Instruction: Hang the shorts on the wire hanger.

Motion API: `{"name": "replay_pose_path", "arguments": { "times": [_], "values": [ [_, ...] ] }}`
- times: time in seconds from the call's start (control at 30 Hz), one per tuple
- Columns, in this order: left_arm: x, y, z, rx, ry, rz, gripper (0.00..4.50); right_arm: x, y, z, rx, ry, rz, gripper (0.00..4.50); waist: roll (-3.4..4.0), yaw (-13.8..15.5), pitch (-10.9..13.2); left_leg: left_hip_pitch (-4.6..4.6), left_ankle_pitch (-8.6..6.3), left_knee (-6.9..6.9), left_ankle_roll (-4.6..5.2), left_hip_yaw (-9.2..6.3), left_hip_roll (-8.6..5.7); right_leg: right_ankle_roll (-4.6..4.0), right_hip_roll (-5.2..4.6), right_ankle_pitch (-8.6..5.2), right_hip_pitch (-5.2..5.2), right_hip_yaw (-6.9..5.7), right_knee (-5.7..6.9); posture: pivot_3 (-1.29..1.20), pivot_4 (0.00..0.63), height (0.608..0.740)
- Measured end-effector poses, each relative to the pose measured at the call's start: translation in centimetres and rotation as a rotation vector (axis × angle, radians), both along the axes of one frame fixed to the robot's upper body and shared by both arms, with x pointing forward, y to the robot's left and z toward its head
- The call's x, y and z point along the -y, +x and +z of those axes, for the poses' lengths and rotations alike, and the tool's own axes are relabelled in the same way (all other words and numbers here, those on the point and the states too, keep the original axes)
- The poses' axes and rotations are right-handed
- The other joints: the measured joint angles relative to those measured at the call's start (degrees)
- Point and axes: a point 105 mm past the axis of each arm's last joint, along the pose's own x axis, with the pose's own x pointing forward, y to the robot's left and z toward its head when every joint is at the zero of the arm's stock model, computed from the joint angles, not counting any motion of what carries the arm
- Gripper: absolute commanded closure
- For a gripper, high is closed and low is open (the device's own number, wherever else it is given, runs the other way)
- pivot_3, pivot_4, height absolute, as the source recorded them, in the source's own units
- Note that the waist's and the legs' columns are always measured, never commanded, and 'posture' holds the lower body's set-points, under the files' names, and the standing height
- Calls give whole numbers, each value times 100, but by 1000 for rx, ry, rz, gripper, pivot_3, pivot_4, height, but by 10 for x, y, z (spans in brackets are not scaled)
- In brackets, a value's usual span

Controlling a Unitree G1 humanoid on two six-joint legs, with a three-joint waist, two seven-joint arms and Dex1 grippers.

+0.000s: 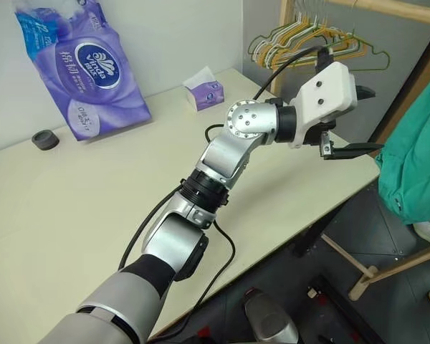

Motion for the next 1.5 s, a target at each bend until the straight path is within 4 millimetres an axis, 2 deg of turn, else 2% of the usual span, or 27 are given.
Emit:
{"name": "replay_pose_path", "arguments": {
  "times": [0.4,0.63,0.77,1.07,1.23,1.43,1.5],
  "values": [
    [1,1,-1,-16,1,5,22,-5,8,18,169,75,-16,4500,-8,203,11,3,-1,1,2,16,2,14,5,5,-1,17,-5,-402,156,740],
    [2,0,-1,-19,1,0,22,11,-6,24,176,25,-86,4500,-10,249,14,0,-8,0,12,18,2,15,4,4,-3,19,-9,-373,159,740],
    [3,-2,0,-19,2,-5,22,19,-12,17,158,-6,-129,4500,-13,278,16,2,-8,1,13,20,2,15,5,4,-2,19,-7,-348,163,740],
    [0,-4,2,-11,12,-3,22,23,-16,-21,74,9,-165,4500,-17,477,19,4,-8,2,13,22,4,17,9,5,-2,25,-6,-320,151,740],
    [-3,-2,1,-15,19,6,22,23,-16,-22,100,33,-177,4500,-17,560,20,2,-8,2,13,20,3,16,9,6,-3,23,-9,-331,151,740],
    [-5,-2,-2,-22,19,10,22,10,-3,-21,127,87,-78,4500,-18,562,20,0,-9,2,14,22,3,17,8,6,-3,24,-11,-366,151,740],
    [-15,2,-7,-35,30,31,22,-12,13,-20,112,136,48,4500,-17,496,20,4,-9,2,14,27,5,17,9,6,-4,30,-7,-377,153,740]
  ]
}}
